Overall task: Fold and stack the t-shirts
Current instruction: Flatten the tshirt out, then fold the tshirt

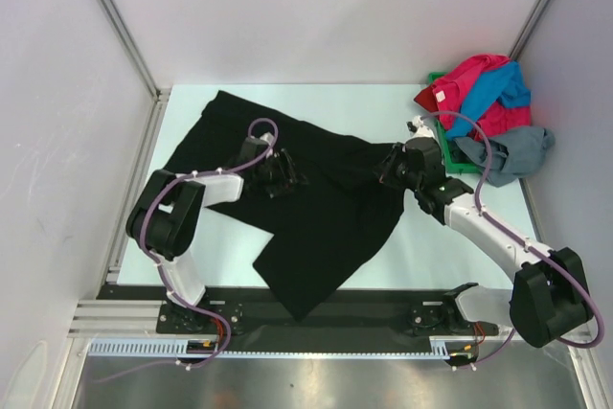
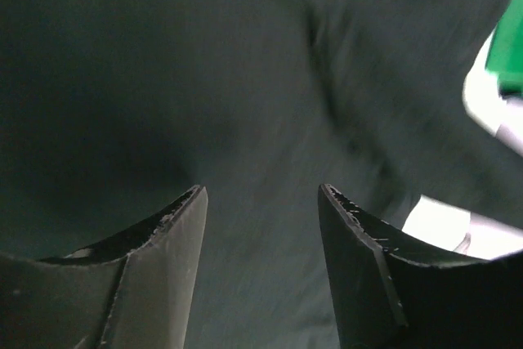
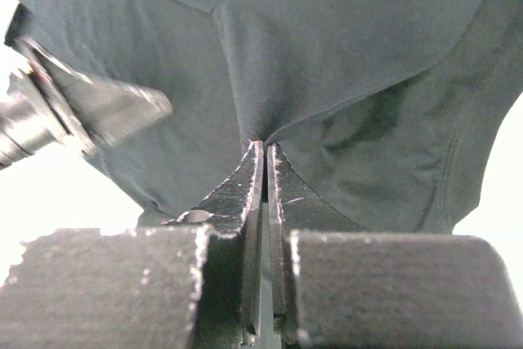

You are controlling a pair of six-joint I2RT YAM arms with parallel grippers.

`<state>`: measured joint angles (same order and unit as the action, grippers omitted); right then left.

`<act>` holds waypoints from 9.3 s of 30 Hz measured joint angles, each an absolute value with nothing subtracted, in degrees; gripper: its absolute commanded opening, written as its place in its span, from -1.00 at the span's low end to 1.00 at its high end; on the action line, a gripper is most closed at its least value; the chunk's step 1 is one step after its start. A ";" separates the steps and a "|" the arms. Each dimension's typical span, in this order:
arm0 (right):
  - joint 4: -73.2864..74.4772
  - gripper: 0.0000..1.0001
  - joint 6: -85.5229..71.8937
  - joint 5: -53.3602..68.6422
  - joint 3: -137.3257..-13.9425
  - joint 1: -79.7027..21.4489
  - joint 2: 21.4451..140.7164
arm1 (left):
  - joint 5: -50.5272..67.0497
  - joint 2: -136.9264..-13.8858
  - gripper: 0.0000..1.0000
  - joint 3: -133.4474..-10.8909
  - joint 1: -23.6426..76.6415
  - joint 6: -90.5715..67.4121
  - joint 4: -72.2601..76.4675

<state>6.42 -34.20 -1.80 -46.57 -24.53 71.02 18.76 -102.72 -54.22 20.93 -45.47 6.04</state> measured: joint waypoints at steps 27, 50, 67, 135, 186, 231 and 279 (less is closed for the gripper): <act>3.92 -0.95 -34.52 2.52 -47.94 -20.88 72.75 | 20.99 -114.45 0.28 -56.60 31.55 -57.23 28.60; 3.09 -0.96 -34.89 2.87 -47.90 -20.88 72.69 | 18.94 -118.65 -0.99 -64.23 32.08 -55.86 19.22; 4.08 -0.95 -34.72 2.83 -48.05 -20.86 71.79 | 7.75 -105.47 0.49 -57.06 44.36 -41.98 16.25; 4.05 -0.97 -37.36 10.70 -53.80 -16.32 72.10 | 22.65 -119.44 0.75 -43.11 33.85 -65.76 69.91; 3.51 -1.00 -37.50 11.49 -53.80 -15.35 72.20 | 14.28 -134.91 0.15 -58.94 36.62 -69.91 75.31; 3.11 -1.00 -41.60 15.57 -52.99 -15.07 69.89 | 22.33 -129.29 0.76 -52.45 34.41 -58.48 75.92; 2.92 -1.00 -40.16 15.29 -52.93 -14.74 69.71 | 16.88 -121.71 -0.99 -52.45 35.92 -56.99 73.25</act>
<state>2.92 -40.16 15.29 -52.93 -14.74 69.71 16.88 -121.71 -52.45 35.92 -56.99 73.25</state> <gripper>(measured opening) 0.031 0.009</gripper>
